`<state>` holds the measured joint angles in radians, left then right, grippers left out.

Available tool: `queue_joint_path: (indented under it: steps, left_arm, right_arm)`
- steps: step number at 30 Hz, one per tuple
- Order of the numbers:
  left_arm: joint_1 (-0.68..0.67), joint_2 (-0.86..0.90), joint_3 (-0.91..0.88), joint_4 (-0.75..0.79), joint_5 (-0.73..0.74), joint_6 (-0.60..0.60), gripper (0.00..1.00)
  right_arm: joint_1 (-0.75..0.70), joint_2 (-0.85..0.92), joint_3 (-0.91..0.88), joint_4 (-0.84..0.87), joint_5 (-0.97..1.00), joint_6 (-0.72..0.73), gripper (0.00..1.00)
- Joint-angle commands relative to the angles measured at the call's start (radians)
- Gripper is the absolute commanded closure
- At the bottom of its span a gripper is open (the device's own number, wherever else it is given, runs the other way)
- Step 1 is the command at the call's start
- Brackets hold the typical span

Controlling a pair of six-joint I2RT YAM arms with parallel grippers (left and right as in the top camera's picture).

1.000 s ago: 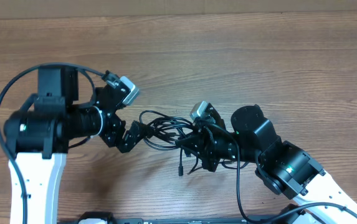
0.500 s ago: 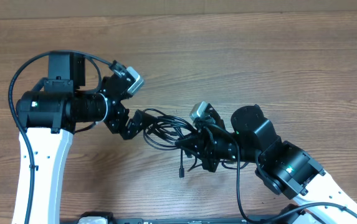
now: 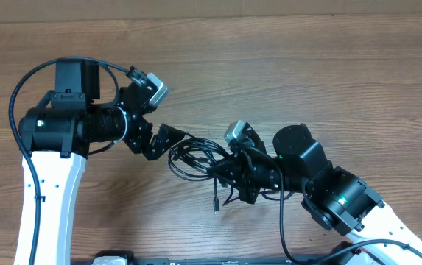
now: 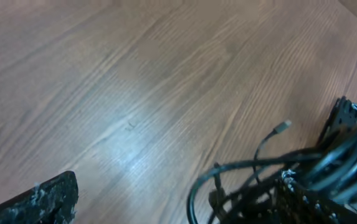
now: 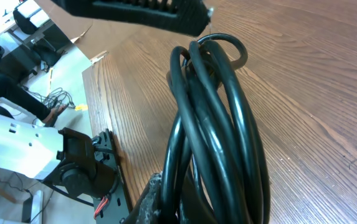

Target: Untangle cables

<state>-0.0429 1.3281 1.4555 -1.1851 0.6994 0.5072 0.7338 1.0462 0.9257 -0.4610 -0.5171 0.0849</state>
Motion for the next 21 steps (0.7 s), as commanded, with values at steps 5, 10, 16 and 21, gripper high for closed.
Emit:
queue_joint_path:
  steps: [5, 10, 16, 21]
  left_arm:
    - [0.011, 0.005, 0.021, 0.112, -0.125, -0.317, 0.00]
    - [0.008, 0.012, 0.021, 0.103, -0.087, -0.391, 0.00]
    - [0.003, 0.030, 0.018, 0.035, 0.005, -0.403, 0.00]
    - [-0.010, 0.040, 0.014, -0.040, 0.007, -0.353, 0.00]
  right_arm:
    - [0.003, -0.019, 0.000, -0.031, -0.075, -0.008, 0.96]
    - [0.003, -0.008, -0.001, -0.241, -0.091, 0.014, 0.96]
    - [0.003, -0.010, 0.000, -0.238, -0.092, 0.011, 0.96]
    - [0.003, -0.008, -0.001, -0.173, -0.055, 0.010, 0.96]
